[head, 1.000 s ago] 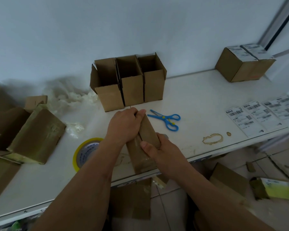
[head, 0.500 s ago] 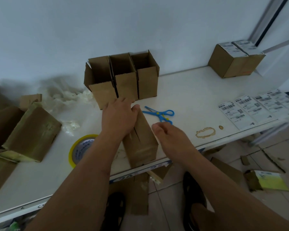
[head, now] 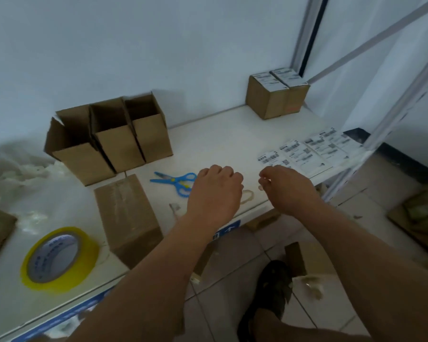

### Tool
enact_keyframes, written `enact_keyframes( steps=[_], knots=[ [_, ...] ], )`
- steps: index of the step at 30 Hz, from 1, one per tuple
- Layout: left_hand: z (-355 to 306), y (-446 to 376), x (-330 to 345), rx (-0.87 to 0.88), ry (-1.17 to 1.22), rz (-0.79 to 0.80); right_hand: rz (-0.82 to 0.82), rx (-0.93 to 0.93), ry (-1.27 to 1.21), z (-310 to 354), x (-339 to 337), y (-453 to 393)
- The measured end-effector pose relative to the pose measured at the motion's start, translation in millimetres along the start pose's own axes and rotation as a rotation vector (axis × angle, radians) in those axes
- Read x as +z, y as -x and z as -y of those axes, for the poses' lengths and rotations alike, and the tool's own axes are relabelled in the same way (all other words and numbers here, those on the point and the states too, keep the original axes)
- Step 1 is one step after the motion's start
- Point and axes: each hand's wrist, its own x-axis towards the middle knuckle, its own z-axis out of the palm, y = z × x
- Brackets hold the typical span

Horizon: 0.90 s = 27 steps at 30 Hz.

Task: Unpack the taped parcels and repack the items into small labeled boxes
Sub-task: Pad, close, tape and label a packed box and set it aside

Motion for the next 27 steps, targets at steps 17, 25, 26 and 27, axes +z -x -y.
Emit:
enact_keyframes(
  steps=[17,25,26,27],
  knots=[
    [-36,-40,50,-0.056,0.104,0.054,0.037,0.448,-0.087,-84,34,-72],
    [-31,-41,35,-0.136,0.16,0.168,0.01,0.453,-0.268,-88,34,-77],
    [-29,-41,32,-0.144,0.157,0.173,-0.008,0.446,-0.358,-87,33,-76],
    [-28,-40,28,-0.151,0.157,0.179,-0.027,0.439,-0.439,-86,31,-74]
  ],
)
